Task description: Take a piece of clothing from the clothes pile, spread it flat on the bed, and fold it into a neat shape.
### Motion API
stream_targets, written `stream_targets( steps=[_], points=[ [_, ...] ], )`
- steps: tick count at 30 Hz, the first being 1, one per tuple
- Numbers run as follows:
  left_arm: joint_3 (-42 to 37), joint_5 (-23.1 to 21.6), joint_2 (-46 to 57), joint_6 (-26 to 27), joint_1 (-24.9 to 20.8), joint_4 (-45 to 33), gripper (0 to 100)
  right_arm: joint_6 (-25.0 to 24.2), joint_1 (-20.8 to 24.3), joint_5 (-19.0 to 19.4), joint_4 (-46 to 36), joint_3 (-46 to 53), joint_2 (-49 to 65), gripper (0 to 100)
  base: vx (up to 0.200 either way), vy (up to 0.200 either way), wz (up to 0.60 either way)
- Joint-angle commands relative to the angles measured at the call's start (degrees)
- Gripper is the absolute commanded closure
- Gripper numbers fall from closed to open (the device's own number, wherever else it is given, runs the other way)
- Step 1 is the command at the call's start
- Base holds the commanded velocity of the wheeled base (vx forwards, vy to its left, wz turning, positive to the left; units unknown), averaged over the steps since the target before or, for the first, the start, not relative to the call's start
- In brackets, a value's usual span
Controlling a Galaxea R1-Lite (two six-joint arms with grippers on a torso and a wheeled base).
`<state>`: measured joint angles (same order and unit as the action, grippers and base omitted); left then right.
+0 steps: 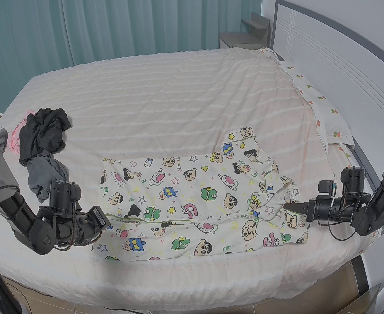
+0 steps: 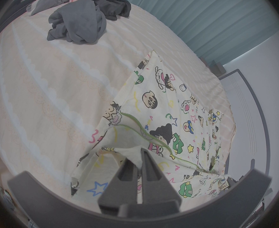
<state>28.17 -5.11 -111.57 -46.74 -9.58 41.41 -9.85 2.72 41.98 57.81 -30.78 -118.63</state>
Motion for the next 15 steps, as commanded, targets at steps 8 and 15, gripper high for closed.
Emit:
stream_targets(
  steps=[8, 15],
  points=[
    [0.2, 0.4, -1.9, -1.9, 0.5, 3.8, 0, -3.9, -0.3, -0.1, 0.3, -2.4, -2.4, 0, 0.0, 0.0, 0.0],
    [-0.2, 2.4, -1.0, -2.7, 2.3, 6.8, 0, -8.3, -5.4, -1.3, 9.9, 2.6, -2.4, 0, 0.0, 0.0, 0.0]
  ],
)
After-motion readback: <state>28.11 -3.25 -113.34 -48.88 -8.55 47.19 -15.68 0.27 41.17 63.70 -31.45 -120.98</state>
